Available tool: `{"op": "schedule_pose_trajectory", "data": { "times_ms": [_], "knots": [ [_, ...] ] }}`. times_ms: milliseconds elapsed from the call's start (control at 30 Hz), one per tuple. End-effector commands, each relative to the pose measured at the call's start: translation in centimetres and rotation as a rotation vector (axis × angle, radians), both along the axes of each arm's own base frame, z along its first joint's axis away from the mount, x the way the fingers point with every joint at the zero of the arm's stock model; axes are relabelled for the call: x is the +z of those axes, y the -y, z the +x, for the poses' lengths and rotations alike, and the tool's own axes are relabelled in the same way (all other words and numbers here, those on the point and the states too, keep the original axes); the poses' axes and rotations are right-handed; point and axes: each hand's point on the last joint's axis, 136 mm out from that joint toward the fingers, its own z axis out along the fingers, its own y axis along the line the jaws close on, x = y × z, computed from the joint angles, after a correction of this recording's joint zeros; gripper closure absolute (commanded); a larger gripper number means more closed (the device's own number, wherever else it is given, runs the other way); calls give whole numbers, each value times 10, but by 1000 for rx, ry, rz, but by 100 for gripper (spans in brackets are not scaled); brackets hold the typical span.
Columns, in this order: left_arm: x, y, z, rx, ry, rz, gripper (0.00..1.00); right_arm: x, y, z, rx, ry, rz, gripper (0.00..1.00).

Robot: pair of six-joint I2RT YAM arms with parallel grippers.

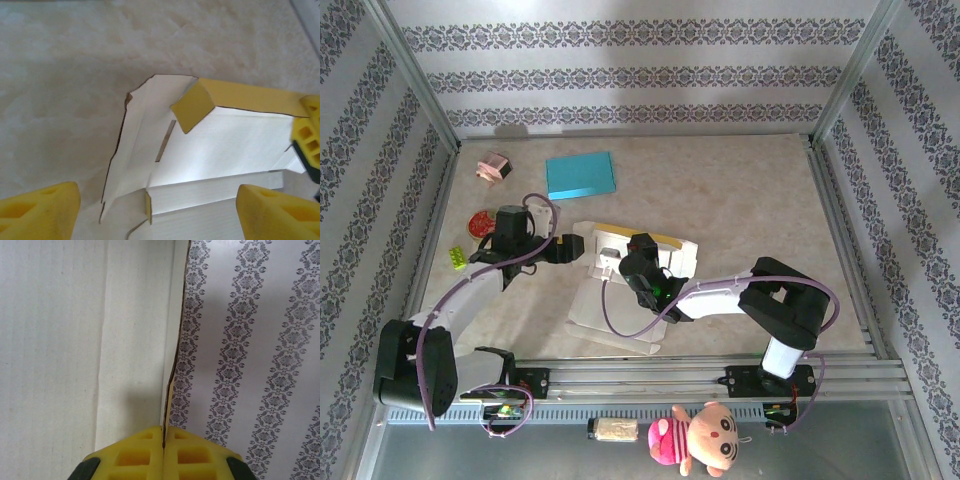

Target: Fold the paper box

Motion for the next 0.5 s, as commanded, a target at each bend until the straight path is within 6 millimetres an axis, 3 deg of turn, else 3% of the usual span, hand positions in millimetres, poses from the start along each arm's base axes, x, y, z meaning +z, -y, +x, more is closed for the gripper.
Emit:
{"op": "schedule_pose_trajectory", "data": {
  "times_ms": [0,67,300,367,433,467],
  "knots": [
    [-2,-22,17,30,39,187,19,-1,0,-2,0,10,-27,94],
    [0,-22,24,-16,78,237,17,1,0,-3,3,11,-24,93],
    [-3,18,27,-332,44,170,19,5,-4,-2,16,12,-9,92],
    [-7,22,33,-369,45,169,31,4,-5,-2,20,10,-10,92],
    [-13,21,39,-382,36,196,50,4,-6,-2,23,9,-8,92],
    [-14,20,40,-396,33,206,54,4,-6,-1,23,8,-6,92]
  ]
}}
